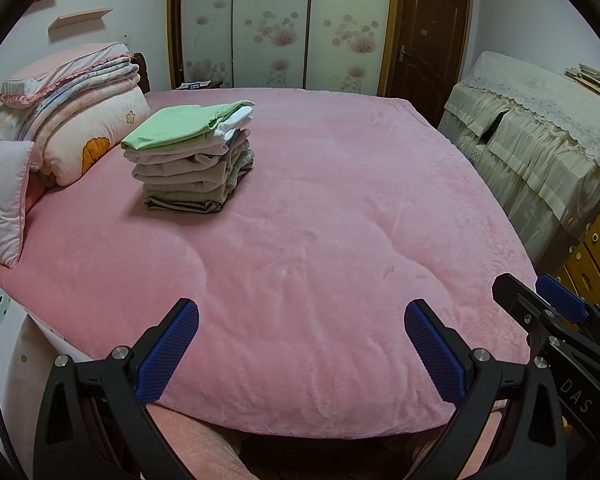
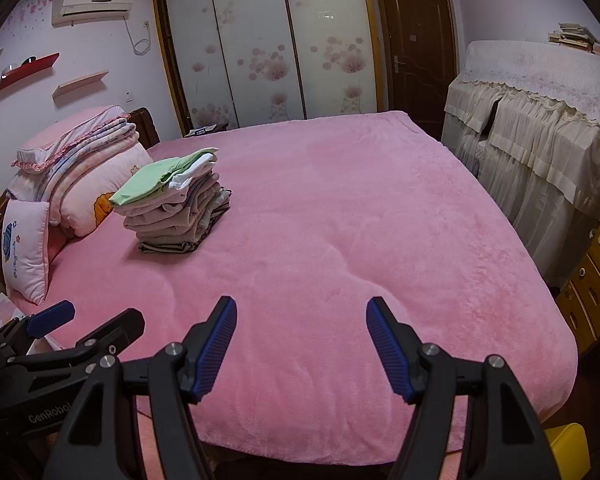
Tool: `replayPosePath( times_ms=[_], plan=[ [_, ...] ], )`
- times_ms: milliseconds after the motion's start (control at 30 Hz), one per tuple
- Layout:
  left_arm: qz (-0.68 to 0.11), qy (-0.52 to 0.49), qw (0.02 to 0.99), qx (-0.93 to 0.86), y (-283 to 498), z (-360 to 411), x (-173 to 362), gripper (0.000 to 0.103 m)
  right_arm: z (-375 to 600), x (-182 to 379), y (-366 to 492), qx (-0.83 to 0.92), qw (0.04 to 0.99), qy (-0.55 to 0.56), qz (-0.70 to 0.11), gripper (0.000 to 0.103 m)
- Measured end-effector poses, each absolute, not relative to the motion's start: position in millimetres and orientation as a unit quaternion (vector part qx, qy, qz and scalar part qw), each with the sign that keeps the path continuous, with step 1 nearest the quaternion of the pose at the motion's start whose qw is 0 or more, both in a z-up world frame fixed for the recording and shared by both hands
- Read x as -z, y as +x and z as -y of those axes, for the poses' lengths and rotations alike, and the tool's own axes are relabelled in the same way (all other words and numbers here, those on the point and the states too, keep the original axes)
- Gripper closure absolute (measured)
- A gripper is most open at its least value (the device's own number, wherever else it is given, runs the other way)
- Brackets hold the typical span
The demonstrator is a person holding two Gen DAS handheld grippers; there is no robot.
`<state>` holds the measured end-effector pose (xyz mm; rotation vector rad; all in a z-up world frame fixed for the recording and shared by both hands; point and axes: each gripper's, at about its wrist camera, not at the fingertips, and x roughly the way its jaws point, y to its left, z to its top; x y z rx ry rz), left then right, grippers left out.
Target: Fold small clothes
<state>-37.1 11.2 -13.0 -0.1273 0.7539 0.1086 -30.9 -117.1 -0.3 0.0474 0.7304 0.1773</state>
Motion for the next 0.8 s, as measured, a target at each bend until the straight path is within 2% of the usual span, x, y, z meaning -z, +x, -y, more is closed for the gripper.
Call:
replayPosePath(
  times_ms=[800],
  plan=[
    [-0.377, -0.068, 0.922, -0.053, -38.1, -17.1, 16.5, 0.001, 117.5, -1.6, -30.7, -0.087, 0.930, 0.021, -0.356, 0.035]
  ],
)
